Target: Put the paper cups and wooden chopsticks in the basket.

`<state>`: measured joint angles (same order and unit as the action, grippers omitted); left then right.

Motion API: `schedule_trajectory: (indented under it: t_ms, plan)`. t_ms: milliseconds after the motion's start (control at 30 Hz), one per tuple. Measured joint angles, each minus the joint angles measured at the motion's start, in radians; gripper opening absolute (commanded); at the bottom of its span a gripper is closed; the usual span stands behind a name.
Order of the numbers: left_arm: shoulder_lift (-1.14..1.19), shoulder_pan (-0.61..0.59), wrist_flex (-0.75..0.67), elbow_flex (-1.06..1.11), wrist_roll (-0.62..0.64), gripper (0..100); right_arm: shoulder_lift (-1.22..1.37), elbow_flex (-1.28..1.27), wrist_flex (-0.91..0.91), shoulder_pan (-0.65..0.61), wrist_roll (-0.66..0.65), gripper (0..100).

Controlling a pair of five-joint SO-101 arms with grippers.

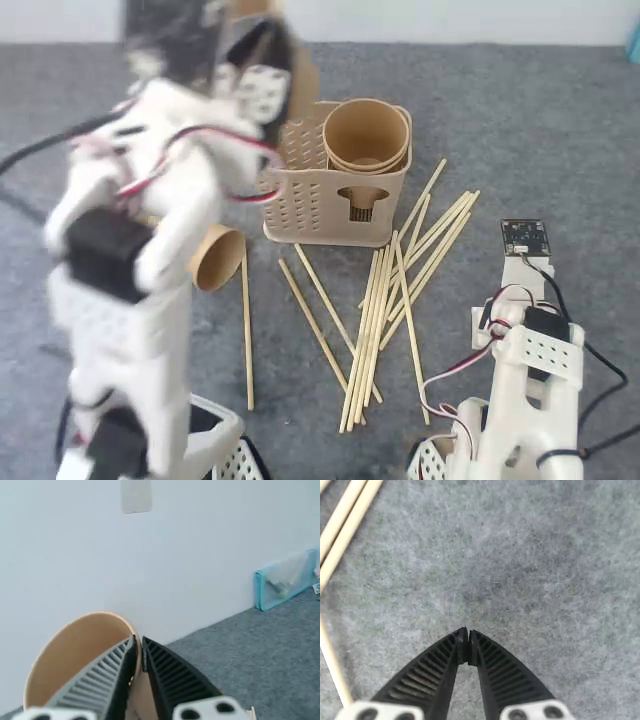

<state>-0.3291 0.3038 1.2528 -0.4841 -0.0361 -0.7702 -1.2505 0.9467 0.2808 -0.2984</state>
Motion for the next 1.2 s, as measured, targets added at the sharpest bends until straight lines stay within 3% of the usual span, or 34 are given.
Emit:
schedule_trajectory:
  t_ms: [200,467,1200]
  plan:
    - [0.222,0.087,-0.005,-0.166,0.000,1,0.000,0.000,-0.003,0.000,0.000,0.8]
    - [0.446,0.103,-0.005,-0.236,0.000,1,0.000,0.000,-0.020,0.000,0.000,0.8]
    - [0.454,0.163,0.012,-0.068,0.003,1,0.000,0.000,-0.028,0.000,-0.003,0.8]
